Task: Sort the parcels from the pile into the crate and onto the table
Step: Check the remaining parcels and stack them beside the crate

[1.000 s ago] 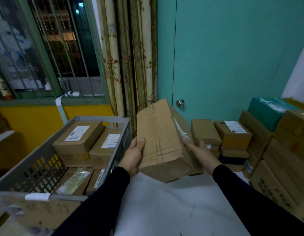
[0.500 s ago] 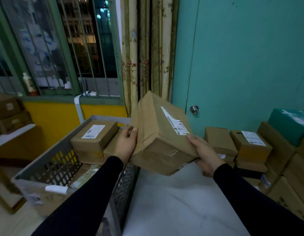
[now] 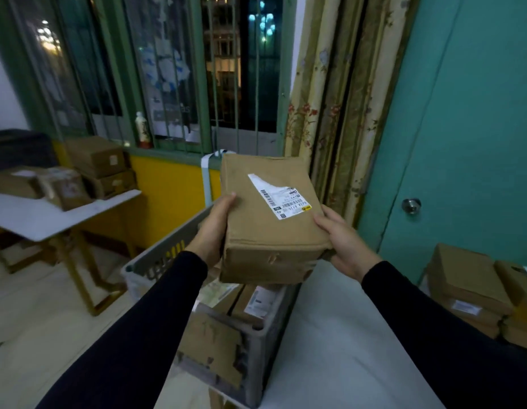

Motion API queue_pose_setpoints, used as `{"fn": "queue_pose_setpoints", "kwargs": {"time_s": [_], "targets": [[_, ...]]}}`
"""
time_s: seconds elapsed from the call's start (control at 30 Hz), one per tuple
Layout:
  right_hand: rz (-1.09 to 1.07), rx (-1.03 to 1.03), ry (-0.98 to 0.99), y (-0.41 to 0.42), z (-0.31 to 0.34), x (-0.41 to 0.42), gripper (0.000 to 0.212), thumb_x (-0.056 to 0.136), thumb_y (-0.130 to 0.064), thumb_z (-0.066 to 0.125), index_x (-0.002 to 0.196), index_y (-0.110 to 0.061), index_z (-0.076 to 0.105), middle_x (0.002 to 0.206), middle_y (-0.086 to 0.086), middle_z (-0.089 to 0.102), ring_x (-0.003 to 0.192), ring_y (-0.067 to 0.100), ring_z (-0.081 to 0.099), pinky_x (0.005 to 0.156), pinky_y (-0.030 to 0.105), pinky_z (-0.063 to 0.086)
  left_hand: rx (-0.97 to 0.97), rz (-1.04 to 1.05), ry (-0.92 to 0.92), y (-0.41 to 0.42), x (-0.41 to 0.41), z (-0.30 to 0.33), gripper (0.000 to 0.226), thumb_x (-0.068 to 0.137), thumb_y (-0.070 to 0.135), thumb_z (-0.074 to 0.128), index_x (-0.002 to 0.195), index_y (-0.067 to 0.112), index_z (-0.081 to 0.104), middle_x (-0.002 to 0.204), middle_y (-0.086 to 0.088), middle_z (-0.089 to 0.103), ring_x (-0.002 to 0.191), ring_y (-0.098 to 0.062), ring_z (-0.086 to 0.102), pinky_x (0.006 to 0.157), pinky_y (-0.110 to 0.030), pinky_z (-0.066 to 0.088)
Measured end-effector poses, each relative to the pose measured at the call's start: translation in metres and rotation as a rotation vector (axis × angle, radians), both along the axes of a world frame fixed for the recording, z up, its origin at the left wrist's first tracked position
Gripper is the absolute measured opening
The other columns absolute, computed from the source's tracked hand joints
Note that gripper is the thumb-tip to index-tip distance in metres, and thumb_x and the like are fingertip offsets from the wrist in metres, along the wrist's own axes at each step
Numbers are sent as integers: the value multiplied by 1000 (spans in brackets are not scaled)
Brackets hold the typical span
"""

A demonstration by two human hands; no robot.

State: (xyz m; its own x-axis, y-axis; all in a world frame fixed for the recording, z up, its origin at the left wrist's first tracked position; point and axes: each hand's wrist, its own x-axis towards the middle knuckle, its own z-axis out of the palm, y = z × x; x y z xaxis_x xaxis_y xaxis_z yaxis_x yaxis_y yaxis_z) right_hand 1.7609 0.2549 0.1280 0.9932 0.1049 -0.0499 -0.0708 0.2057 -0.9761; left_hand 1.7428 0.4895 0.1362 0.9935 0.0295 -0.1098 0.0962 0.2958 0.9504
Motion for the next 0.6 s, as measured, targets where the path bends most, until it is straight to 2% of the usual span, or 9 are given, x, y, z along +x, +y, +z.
{"fn": "queue_pose_setpoints", "kwargs": {"time_s": [0.07, 0.1, 0.17, 0.23, 0.3, 0.33, 0.4, 0.47, 0.6], "targets": [[1, 7, -14, 22, 3, 5, 24, 100, -18, 55, 122, -17, 65, 125, 7, 66, 104, 18, 66, 82, 30, 52, 16, 97, 15, 19, 1, -3, 37, 100, 34, 51, 127, 11, 63, 93, -7, 78, 77, -21, 75, 73, -34, 57], [-16, 8, -31, 32, 4, 8, 30, 93, -22, 61, 121, -14, 65, 131, 9, 64, 115, 22, 63, 93, 33, 50, 12, 135, 30, 28, 0, -3, 37, 97, 33, 53, 125, 10, 63, 92, -8, 77, 75, -21, 74, 70, -33, 58], [-38, 6, -81, 54, 1, 14, 55, 77, -35, 69, 128, -13, 66, 136, 9, 63, 126, 23, 60, 106, 37, 47, 0, 221, 65, 48, 3, -9, 57, 82, 39, 62, 133, 12, 57, 105, -12, 75, 84, -26, 73, 69, -35, 57], [-104, -96, -156, 67, -3, 18, 57, 77, -46, 72, 127, -19, 68, 133, 2, 66, 122, 18, 61, 98, 33, 50, 55, 238, 80, 61, 3, -13, 68, 80, 43, 62, 142, 18, 49, 108, -10, 70, 85, -26, 70, 65, -34, 53], [-174, -156, -191, 75, -6, 17, 41, 84, -51, 65, 116, -26, 72, 128, -1, 67, 118, 16, 60, 93, 32, 49, 126, 261, 109, 68, 2, -17, 55, 93, 46, 53, 142, 23, 45, 103, -8, 65, 83, -24, 63, 65, -32, 47], [-215, -164, -195, 77, -9, 21, 34, 83, -52, 61, 105, -29, 74, 124, -4, 68, 117, 17, 60, 95, 34, 48, 133, 267, 138, 71, 2, -18, 56, 96, 51, 48, 145, 24, 44, 109, -9, 65, 89, -26, 63, 66, -33, 46], [-256, -151, -177, 82, -10, 24, 23, 94, -41, 53, 98, -28, 72, 117, -8, 65, 115, 17, 56, 96, 33, 43, 130, 292, 197, 77, 0, -18, 72, 93, 69, 46, 150, 27, 39, 124, -14, 64, 101, -31, 64, 69, -37, 50], [-253, -178, -174, 85, -13, 31, 24, 104, -28, 45, 111, -24, 68, 119, -2, 60, 112, 17, 52, 92, 30, 38, 124, 326, 253, 83, -1, -18, 88, 84, 81, 48, 154, 31, 32, 134, -15, 59, 110, -37, 62, 77, -44, 54], [-213, -178, -139, 85, -16, 41, 22, 106, -22, 41, 108, -21, 63, 113, 1, 60, 108, 18, 51, 87, 29, 37, 156, 399, 306, 87, -11, -11, 91, 91, 68, 55, 160, 38, 5, 159, -7, 29, 131, -44, 45, 90, -58, 54]]}}
